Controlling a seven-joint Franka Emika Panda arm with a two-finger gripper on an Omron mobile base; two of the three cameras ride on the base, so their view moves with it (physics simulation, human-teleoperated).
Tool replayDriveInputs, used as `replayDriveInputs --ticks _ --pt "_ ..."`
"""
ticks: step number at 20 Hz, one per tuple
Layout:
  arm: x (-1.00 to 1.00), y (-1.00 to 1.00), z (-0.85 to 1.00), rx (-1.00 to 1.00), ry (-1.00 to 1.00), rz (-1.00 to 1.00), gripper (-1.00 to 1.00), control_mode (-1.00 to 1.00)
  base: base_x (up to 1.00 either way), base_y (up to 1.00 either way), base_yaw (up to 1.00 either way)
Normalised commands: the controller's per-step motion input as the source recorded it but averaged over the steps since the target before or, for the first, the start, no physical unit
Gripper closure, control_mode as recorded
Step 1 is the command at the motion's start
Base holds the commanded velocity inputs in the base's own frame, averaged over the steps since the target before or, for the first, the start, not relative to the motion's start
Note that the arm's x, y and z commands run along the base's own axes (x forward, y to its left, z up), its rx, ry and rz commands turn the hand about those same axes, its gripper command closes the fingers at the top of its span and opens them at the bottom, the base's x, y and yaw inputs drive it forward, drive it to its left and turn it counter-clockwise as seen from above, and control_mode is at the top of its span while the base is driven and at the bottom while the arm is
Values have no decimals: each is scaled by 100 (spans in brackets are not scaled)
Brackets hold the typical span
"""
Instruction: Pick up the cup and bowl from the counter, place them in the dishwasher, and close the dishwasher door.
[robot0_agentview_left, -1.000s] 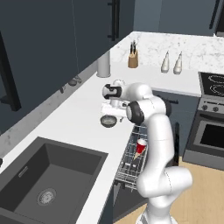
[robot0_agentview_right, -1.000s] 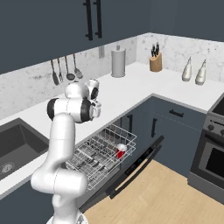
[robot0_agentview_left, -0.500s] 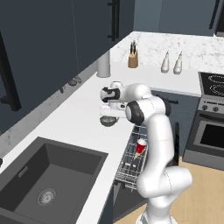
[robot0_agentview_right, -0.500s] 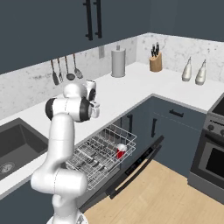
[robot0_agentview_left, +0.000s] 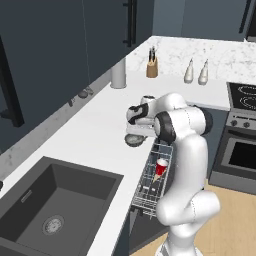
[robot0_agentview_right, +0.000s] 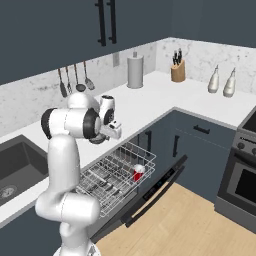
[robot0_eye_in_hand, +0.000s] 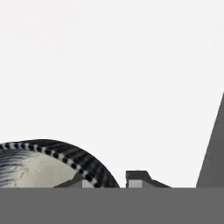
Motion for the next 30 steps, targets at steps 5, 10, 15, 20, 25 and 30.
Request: replayDriveInputs --ticks 5,10,15,20,25,30 --pt "-100 -86 15 12 -20 -1 100 -100 0 0 0" --pt "-87 -93 3 19 -6 -3 100 -100 0 0 0" --pt "12 -44 -3 24 2 4 100 -100 0 0 0" --pt "45 -21 -41 7 0 13 100 -100 0 0 0" --pt "50 -23 -37 1 1 18 100 -100 0 0 0" --pt "45 -17 -45 0 0 23 100 -100 0 0 0"
